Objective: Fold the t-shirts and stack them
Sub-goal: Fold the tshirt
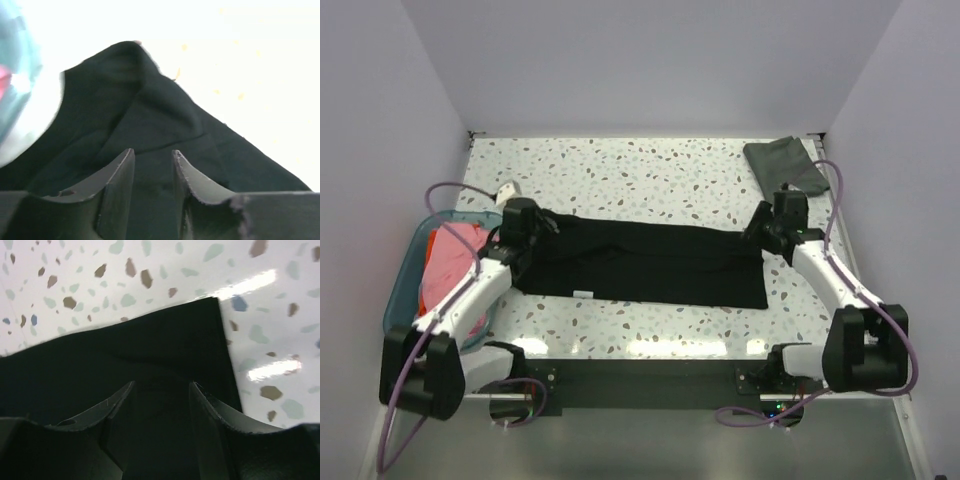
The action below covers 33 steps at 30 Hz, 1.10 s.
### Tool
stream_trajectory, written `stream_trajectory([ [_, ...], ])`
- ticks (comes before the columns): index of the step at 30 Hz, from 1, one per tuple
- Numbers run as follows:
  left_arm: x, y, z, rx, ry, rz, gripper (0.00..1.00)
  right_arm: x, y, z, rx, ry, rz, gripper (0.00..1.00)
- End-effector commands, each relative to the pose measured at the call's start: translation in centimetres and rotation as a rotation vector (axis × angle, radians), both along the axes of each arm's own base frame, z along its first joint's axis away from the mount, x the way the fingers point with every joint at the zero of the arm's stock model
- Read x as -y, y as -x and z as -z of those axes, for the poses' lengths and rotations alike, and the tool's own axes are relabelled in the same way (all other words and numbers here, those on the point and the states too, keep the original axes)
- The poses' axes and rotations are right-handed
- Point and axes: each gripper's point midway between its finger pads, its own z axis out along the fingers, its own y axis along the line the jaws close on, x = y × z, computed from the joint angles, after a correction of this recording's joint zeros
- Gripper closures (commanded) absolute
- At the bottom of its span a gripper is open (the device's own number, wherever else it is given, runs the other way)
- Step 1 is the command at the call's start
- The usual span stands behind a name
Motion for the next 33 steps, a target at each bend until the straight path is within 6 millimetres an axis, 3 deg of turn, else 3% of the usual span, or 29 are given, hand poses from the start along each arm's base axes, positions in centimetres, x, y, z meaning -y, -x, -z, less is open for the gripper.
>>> stream_trajectory([
  [1, 2.8, -4.2, -1.1, 0.006, -0.094, 0.087, 0.61, -3.2, -2.1, -0.6, 0.021, 0.000, -0.097, 0.50],
  [2, 5.0, -5.4, -2.6, 0.037, -0.104, 0.135, 0.63, -3.5, -2.6, -0.4, 0.025, 0.008, -0.096, 0.51],
  [3, 5.8, -6.0, -2.2, 0.016, -0.126, 0.158, 0.65, -3.8, -2.7, 0.7, -0.007, 0.001, -0.097, 0.54],
  [4, 7.1, -6.4, -0.2, -0.044, -0.151, 0.182, 0.67, -4.1, -2.9, 1.1, -0.012, -0.003, -0.103, 0.56],
  [5, 7.7, -6.9, -0.3, -0.058, -0.162, 0.183, 0.70, -4.1, -3.0, 1.7, -0.024, -0.002, -0.099, 0.57],
  [7, 7.9, -6.9, 2.2, -0.130, -0.171, 0.160, 0.76, -3.9, -2.9, 3.6, -0.079, 0.006, -0.091, 0.59],
  [13, 4.9, -3.6, 8.0, -0.276, -0.175, -0.010, 0.78, -2.0, -1.2, 8.6, -0.215, -0.019, -0.034, 0.72],
  [17, 3.4, -0.8, 11.3, -0.361, -0.141, -0.069, 0.82, -0.3, 0.3, 10.0, -0.259, -0.041, 0.032, 0.79],
  [21, 2.6, 0.4, 12.3, -0.377, -0.101, -0.097, 0.86, 0.0, 0.4, 9.4, -0.239, -0.052, 0.055, 0.80],
  [27, 3.9, -1.8, 11.3, -0.339, -0.097, -0.021, 0.91, 1.6, 0.4, 8.1, -0.197, -0.052, 0.119, 0.82],
  [33, 4.2, -1.5, 10.4, -0.301, -0.065, -0.014, 0.95, 1.7, 0.7, 6.6, -0.146, -0.082, 0.124, 0.77],
])
